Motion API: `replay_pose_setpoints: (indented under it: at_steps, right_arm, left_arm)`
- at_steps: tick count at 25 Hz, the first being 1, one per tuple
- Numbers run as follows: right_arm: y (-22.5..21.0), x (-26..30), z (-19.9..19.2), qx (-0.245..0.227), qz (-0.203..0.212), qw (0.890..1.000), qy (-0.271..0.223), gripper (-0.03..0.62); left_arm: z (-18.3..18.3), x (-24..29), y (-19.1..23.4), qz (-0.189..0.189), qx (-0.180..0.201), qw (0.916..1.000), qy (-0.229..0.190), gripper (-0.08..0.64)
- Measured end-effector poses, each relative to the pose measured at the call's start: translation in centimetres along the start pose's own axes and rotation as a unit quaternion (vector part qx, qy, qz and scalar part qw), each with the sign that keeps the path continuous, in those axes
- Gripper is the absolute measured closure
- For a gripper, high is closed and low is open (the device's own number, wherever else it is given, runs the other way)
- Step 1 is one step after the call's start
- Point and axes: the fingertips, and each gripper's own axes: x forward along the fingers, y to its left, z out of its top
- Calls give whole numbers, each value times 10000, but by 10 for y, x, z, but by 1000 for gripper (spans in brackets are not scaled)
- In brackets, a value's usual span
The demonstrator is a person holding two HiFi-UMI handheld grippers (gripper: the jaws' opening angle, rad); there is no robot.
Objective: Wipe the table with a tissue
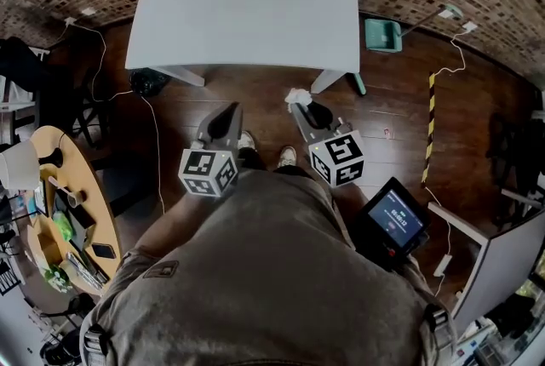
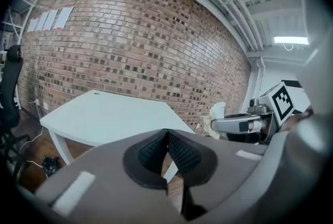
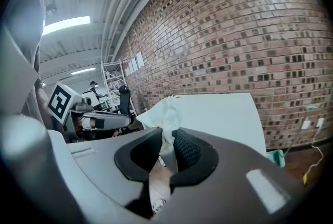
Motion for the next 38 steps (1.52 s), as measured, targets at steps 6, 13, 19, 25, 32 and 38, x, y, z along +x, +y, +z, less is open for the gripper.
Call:
replay_pose_setpoints:
  at_steps: [6,13,19,25,32,38]
  right_arm:
    - [24,-16,13,-34,-66,9997,-250,528]
    - [40,-22,18,-49,-102,9995,-300,529]
    - [47,-29,10,-22,-146,9995,-271,531]
    - [59,-28,8,-56,-164,9995,-269,531]
    - [66,-28,7,-109,-153,9994,-306,531]
    - [66,-30,7,-111,-107,9994,-302,531]
  left_arm:
    - [8,-16,-11,-240,208,9994,-119,558]
    - [8,-27,-14,-360,166,9990,-189,558]
    - [2,-39,-16,-347,80,9992,-206,558]
    - [-3,-57,-5,-270,25,9994,-236,558]
    - [-6,-65,-3,-245,25,9993,-270,558]
    - [-6,-64,-7,-227,-21,9994,-271,558]
